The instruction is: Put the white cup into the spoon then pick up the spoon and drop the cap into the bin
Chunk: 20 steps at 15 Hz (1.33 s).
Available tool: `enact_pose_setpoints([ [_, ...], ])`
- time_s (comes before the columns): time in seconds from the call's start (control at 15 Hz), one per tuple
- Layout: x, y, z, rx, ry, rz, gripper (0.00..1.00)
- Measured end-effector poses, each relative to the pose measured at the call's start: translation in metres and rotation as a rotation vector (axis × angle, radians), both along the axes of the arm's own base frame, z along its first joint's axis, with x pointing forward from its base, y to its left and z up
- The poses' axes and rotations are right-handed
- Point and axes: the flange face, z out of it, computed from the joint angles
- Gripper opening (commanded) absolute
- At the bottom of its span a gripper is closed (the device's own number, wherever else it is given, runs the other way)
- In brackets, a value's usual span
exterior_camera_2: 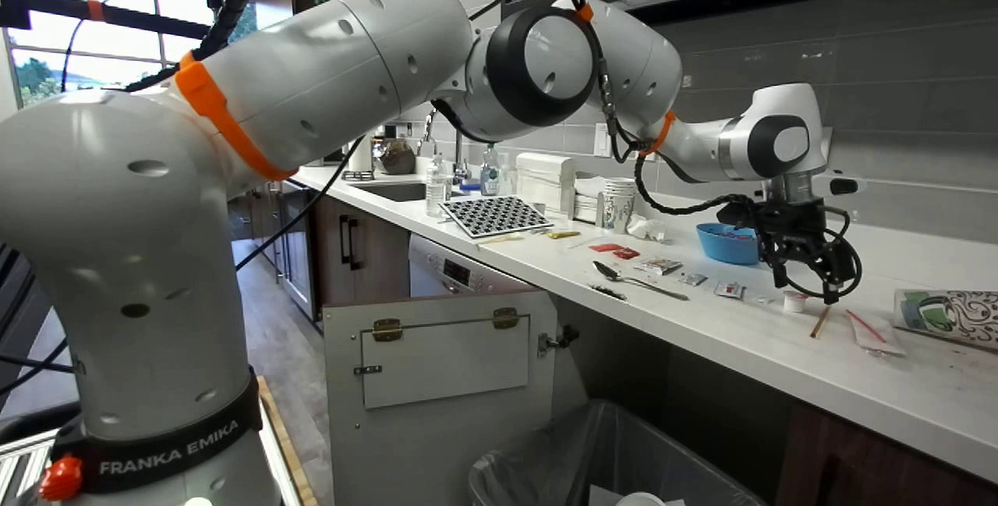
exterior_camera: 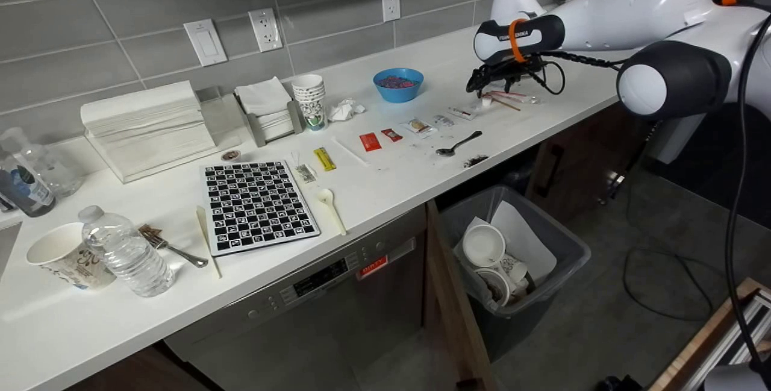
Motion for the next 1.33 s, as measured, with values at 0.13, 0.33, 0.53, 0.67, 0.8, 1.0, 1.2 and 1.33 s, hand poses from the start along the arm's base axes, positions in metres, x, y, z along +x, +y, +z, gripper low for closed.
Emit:
enact_pose_setpoints([
  [0.13,0.0005,0.0004,-0.0008,-0.002,-0.008,0.0,0.87],
  [0.33,0.001,0.0009,-0.002,-0.003,-0.014,0.001,0.69],
  [0.53,0.0015,0.0015,-0.0018,-0.004,-0.018,0.002,0.49],
  [0.67,0.0018,0.0024,-0.002,-0.001,-0.019,0.003,0.48],
  [0.8,0.0021,0.0034,-0.0021,0.001,-0.02,0.004,0.47],
  [1.0,0.0022,0.004,-0.0023,0.002,-0.02,0.005,0.43],
  [1.2,0.0022,0.0045,-0.0028,0.003,-0.019,0.005,0.26],
  [1.33,0.0021,0.0045,-0.0031,0.004,-0.019,0.005,0.13],
])
